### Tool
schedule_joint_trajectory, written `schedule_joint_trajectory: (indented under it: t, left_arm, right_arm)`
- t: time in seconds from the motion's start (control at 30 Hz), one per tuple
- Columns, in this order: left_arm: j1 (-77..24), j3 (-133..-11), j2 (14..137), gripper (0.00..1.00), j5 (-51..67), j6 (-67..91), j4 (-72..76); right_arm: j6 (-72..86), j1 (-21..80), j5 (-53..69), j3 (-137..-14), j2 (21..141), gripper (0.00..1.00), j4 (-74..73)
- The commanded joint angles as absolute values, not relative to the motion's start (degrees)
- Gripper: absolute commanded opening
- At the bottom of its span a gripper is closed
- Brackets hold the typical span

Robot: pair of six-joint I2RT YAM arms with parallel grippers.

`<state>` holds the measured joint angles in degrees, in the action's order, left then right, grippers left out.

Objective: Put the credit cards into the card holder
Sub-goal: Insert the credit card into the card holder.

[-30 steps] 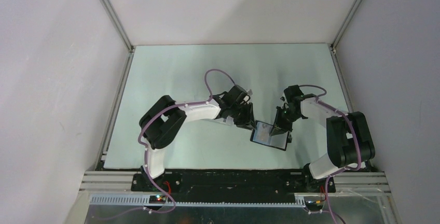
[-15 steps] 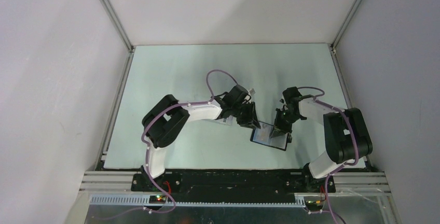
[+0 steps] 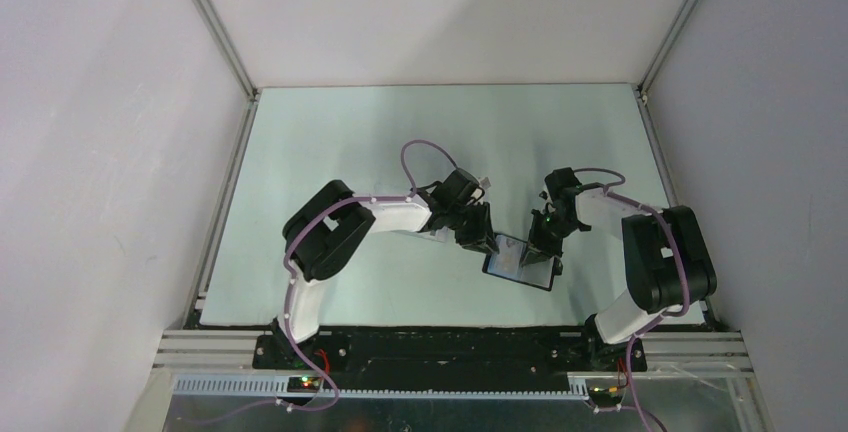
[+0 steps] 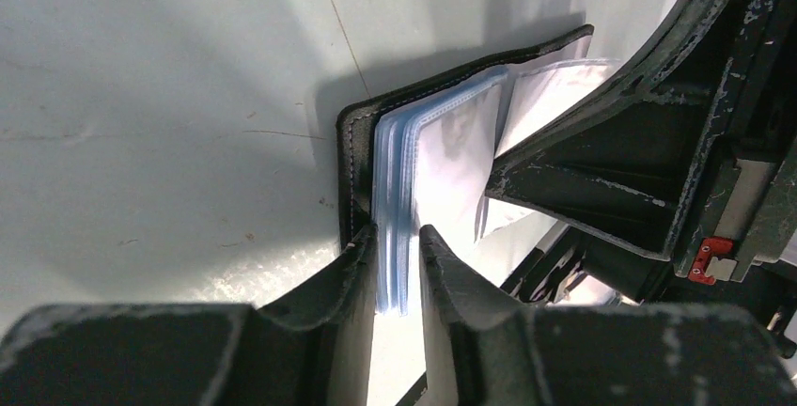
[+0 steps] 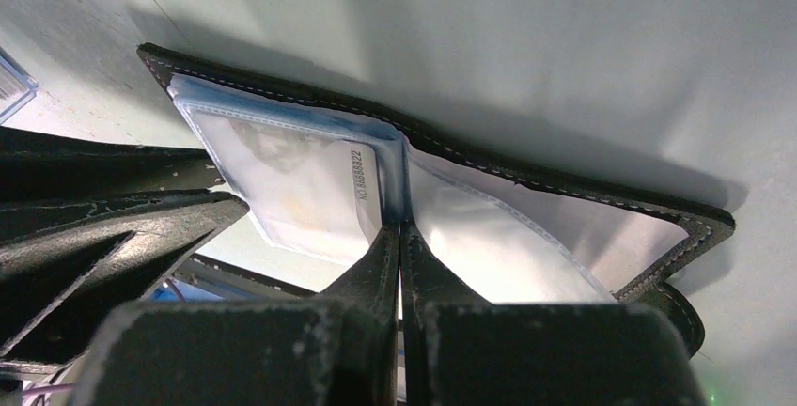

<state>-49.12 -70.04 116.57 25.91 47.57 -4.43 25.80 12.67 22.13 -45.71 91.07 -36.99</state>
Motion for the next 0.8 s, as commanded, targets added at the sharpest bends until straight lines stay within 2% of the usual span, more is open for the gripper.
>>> schedule_joint_trajectory:
  t: [0.0,0.2,0.33,0.57,0.77]
  left_arm:
    - [-49.71,-70.61,115.38,0.29,24.68,46.77,-4.47]
    - [-49.96,-70.39,112.24,0.37,21.06,44.97,-6.34]
    - [-50.21,-70.44,111.06,0.37,20.83,44.91,-6.38]
    - [-50.61,-71.36,112.29,0.29,21.88,44.82,-6.35]
    - [-51.25,-73.0,114.51,0.27,23.5,44.91,-6.39]
  right_arm:
    - [24.88,13.04,22.0,-45.35,92.03,0.0,-35.71]
    - [24.79,13.05,22.23,-45.35,92.36,0.0,-35.6]
    - [24.72,12.99,22.28,-45.35,92.5,0.0,-35.6]
    - [24.58,13.01,22.18,-45.33,92.85,0.0,-35.65]
    - [24.59,13.07,22.06,-45.34,93.18,0.0,-35.69]
